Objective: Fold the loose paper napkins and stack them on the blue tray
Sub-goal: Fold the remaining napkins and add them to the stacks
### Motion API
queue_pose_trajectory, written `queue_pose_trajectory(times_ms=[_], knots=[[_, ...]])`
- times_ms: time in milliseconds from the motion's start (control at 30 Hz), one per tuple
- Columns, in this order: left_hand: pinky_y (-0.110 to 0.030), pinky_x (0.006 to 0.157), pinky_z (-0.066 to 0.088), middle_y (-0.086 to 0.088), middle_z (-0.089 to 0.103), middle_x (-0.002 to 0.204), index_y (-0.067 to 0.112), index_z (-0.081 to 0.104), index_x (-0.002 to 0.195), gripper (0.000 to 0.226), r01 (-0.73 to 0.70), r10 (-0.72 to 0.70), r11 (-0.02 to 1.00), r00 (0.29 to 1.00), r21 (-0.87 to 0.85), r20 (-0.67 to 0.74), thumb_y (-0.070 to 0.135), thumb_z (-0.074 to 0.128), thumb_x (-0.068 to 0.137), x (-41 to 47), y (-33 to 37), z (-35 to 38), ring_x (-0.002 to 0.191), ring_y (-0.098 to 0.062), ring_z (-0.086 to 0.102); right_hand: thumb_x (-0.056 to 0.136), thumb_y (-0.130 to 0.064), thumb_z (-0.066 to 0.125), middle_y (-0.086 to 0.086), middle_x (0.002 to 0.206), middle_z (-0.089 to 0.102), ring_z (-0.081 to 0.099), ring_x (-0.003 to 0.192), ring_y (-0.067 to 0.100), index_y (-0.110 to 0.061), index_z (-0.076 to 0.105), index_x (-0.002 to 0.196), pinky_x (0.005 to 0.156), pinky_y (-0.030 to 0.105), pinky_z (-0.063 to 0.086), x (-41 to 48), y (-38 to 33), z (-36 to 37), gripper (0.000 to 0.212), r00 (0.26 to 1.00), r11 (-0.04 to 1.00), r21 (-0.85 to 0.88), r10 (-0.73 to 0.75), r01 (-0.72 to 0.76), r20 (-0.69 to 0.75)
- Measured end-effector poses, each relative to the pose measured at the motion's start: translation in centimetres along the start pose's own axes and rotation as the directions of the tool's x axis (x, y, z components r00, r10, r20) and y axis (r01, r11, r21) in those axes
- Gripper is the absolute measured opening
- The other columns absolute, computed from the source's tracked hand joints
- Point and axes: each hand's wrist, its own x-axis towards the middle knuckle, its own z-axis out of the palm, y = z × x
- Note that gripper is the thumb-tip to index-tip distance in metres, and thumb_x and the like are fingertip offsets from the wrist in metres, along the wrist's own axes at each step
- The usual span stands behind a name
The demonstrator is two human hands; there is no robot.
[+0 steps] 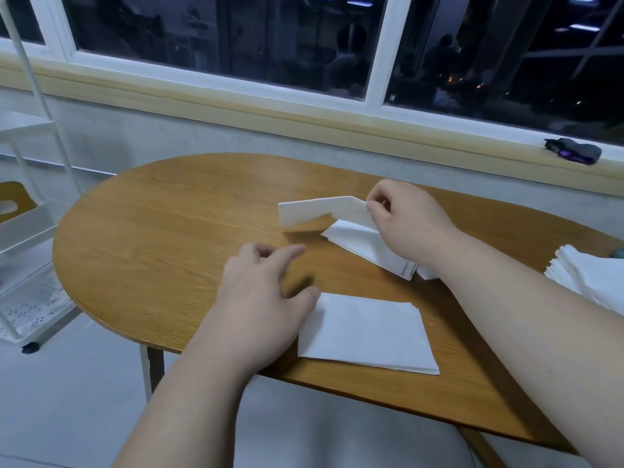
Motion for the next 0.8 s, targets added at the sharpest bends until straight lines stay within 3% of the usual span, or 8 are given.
queue_pose_trajectory(times_ms=[133,200,233,333,467,600,700,800], knots=[[-0.042,0.118,0.021,0.007,0.010,0.159,0.047,0.009,0.153,0.090,-0.027,0.022,0.999,0.990,-0.033,-0.138,0.048,0.066,0.084,0.0,0.4,-0.2,0.143,-0.009,0.007,0.099,-0.029,0.051,-0.014,0.084,0.061,0.054,0.075,0.004,-0.029,0.058,0.086,0.059,0.024,0.036,-4.1,-1.3,-3.1,0.015,0.997,0.992,0.126,-0.031,0.022,0.074],[-0.039,0.116,0.026,0.013,0.018,0.159,0.048,0.001,0.152,0.097,-0.079,0.066,0.992,0.989,-0.095,-0.135,0.046,0.068,0.084,-0.1,0.7,-0.1,0.145,-0.009,0.013,0.099,-0.032,0.053,-0.018,0.085,0.062,0.055,0.078,0.003,-0.031,0.059,0.085,0.061,0.021,0.037,-6.1,-1.5,-4.2,0.014,0.991,0.986,0.163,-0.048,0.028,0.124],[-0.033,0.111,0.033,0.023,0.029,0.153,0.052,0.001,0.151,0.096,-0.100,0.081,0.983,0.989,-0.155,-0.124,0.045,0.069,0.084,-0.1,0.9,-0.2,0.141,-0.003,0.026,0.098,-0.032,0.054,-0.019,0.083,0.062,0.055,0.077,0.003,-0.032,0.059,0.084,0.061,0.020,0.038,-7.0,-1.4,-4.6,0.014,0.988,0.981,0.194,-0.055,0.026,0.143],[-0.012,0.076,0.040,0.047,0.054,0.106,0.066,0.010,0.144,0.084,-0.076,0.056,0.958,0.995,-0.278,-0.080,0.038,0.067,0.089,-0.8,1.7,-0.2,0.093,0.017,0.057,0.096,-0.024,0.057,-0.010,0.075,0.062,0.051,0.067,0.008,-0.028,0.060,0.081,0.064,0.026,0.039,-9.0,-0.5,-5.3,0.016,0.978,0.943,0.333,-0.055,-0.015,0.201],[-0.017,0.068,0.043,0.043,0.057,0.092,0.072,0.012,0.139,0.085,-0.079,0.057,0.923,0.996,-0.376,-0.070,0.036,0.069,0.087,-1.2,2.1,-0.4,0.079,0.000,0.063,0.095,-0.016,0.058,-0.011,0.064,0.052,0.042,0.059,0.008,-0.023,0.062,0.079,0.060,0.028,0.036,-10.4,0.7,-5.5,0.018,0.940,0.891,0.439,-0.042,-0.118,0.338],[-0.011,0.063,0.042,0.031,0.060,0.066,0.071,0.018,0.138,0.085,-0.102,0.101,0.916,0.995,-0.387,-0.023,0.028,0.071,0.087,-1.5,2.3,-0.3,0.060,0.002,0.056,0.096,-0.018,0.060,-0.002,0.069,0.051,0.042,0.064,0.014,-0.020,0.064,0.080,0.063,0.033,0.033,-10.7,1.3,-6.1,0.016,0.924,0.866,0.475,-0.040,-0.158,0.380],[-0.006,0.072,0.042,0.038,0.065,0.091,0.073,0.028,0.134,0.082,-0.118,0.121,0.912,0.992,-0.393,-0.016,0.025,0.073,0.085,-1.2,2.0,-0.1,0.079,0.015,0.057,0.096,-0.016,0.059,-0.001,0.070,0.053,0.043,0.065,0.016,-0.021,0.063,0.081,0.065,0.035,0.034,-10.7,1.6,-6.1,0.017,0.935,0.856,0.493,-0.035,-0.154,0.353],[-0.034,0.102,0.046,0.023,0.061,0.129,0.075,0.031,0.130,0.080,-0.107,0.116,0.886,0.993,-0.452,-0.008,0.028,0.075,0.084,-1.0,1.9,0.0,0.112,0.004,0.059,0.098,-0.025,0.056,0.001,0.070,0.057,0.048,0.065,0.022,-0.029,0.062,0.085,0.066,0.042,0.042,-10.7,1.5,-5.7,0.014,0.962,0.884,0.450,-0.001,-0.128,0.274]])
